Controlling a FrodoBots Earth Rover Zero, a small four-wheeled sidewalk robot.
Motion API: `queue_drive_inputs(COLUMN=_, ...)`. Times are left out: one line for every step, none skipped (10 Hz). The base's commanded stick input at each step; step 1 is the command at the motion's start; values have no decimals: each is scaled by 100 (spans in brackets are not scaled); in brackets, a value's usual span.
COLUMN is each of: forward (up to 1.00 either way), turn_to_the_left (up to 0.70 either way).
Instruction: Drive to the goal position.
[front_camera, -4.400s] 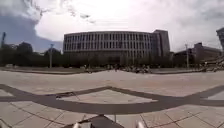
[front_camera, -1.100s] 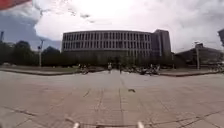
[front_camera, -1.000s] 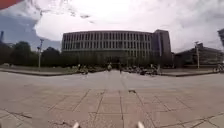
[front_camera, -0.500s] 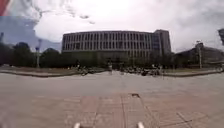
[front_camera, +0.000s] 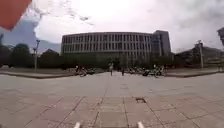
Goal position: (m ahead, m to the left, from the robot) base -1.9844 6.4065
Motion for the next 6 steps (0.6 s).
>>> queue_drive_inputs(forward=70, turn_to_the_left=0)
queue_drive_inputs(forward=70, turn_to_the_left=0)
queue_drive_inputs(forward=70, turn_to_the_left=0)
queue_drive_inputs(forward=70, turn_to_the_left=0)
queue_drive_inputs(forward=70, turn_to_the_left=0)
queue_drive_inputs(forward=70, turn_to_the_left=0)
